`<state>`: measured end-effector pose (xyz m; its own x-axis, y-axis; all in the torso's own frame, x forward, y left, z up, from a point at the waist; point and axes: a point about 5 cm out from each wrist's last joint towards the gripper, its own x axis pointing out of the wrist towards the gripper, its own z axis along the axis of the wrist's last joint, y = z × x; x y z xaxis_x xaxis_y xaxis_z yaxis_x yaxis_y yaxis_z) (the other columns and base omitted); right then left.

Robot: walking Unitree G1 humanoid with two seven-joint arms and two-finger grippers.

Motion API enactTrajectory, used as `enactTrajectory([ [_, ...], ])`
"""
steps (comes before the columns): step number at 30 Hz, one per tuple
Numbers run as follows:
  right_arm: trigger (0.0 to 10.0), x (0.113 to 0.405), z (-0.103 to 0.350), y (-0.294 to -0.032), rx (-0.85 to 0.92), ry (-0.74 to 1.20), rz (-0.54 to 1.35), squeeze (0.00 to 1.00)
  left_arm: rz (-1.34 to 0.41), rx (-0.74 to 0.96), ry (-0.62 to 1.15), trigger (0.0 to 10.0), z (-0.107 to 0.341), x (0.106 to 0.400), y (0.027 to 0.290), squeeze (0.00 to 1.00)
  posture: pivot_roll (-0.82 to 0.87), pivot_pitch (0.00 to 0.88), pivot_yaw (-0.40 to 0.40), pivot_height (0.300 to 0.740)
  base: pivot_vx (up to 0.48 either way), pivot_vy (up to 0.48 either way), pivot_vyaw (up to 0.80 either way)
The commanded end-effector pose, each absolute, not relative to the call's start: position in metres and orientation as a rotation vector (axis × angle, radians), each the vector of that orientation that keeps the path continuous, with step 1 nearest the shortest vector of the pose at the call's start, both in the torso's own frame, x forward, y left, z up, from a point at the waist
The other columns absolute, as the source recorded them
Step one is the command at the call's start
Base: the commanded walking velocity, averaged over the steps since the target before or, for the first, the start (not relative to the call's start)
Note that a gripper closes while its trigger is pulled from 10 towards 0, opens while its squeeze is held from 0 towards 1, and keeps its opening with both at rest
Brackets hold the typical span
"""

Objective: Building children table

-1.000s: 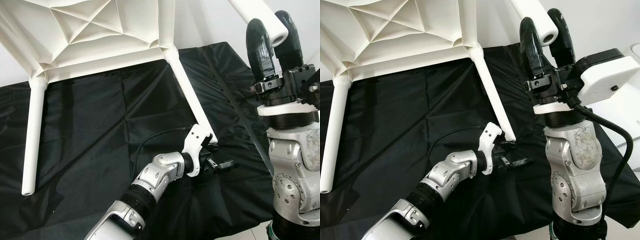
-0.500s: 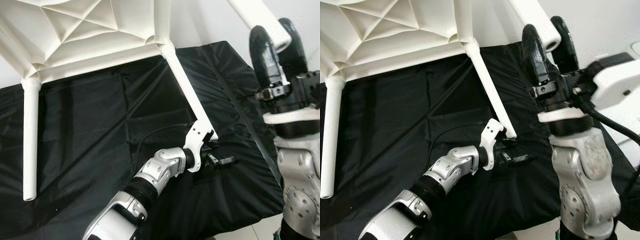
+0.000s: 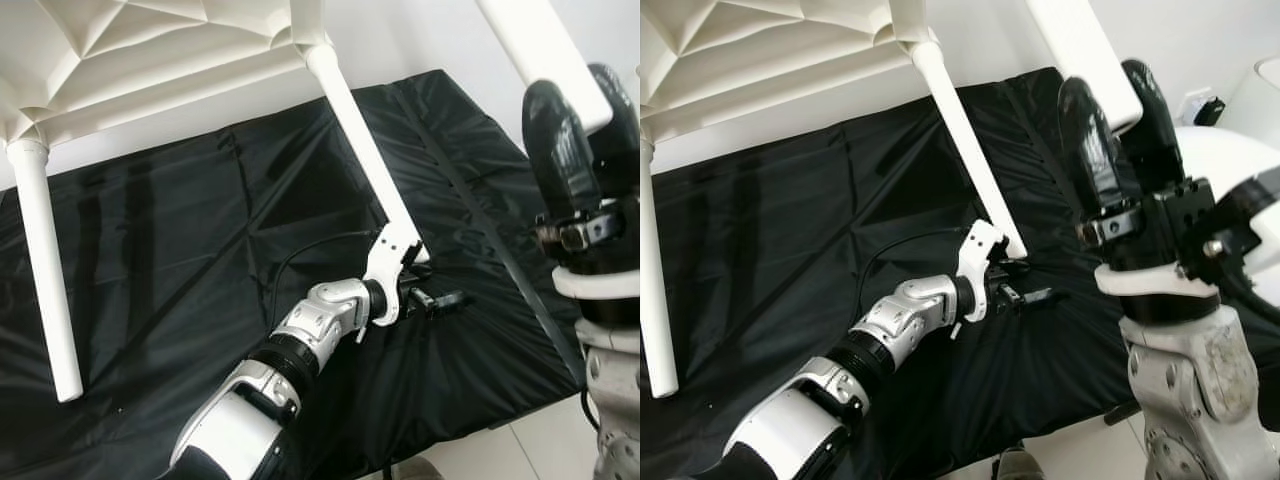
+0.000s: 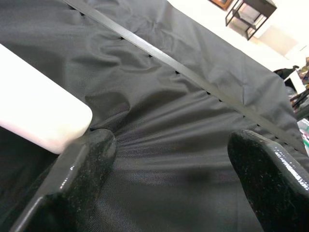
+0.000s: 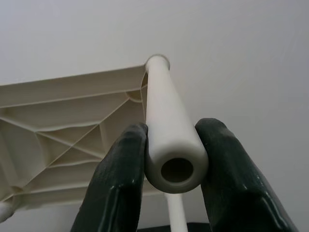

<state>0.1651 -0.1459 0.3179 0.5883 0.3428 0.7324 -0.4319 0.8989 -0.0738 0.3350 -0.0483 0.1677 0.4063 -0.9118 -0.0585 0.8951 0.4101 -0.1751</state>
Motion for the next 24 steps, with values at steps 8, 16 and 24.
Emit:
enactTrajectory([
  [8,10.0,0.163,0.287,-0.15,0.157,-0.605,0.479,0.0,-0.993,-0.165,0.196,10.0,0.16,0.347,-0.041,0.0,-0.37,0.227,0.277,0.74,0.0,0.0,0.0],
  [16,10.0,0.154,0.27,-0.156,0.177,-0.527,0.504,0.0,-0.985,-0.161,0.202,10.0,0.16,0.35,-0.04,0.0,-0.41,0.226,0.302,0.74,0.0,0.0,0.0],
  [24,10.0,0.138,0.242,-0.159,0.208,-0.357,0.55,0.0,-0.983,-0.147,0.203,10.0,0.16,0.352,-0.04,0.0,-0.42,0.228,0.311,0.74,0.0,0.0,0.0],
])
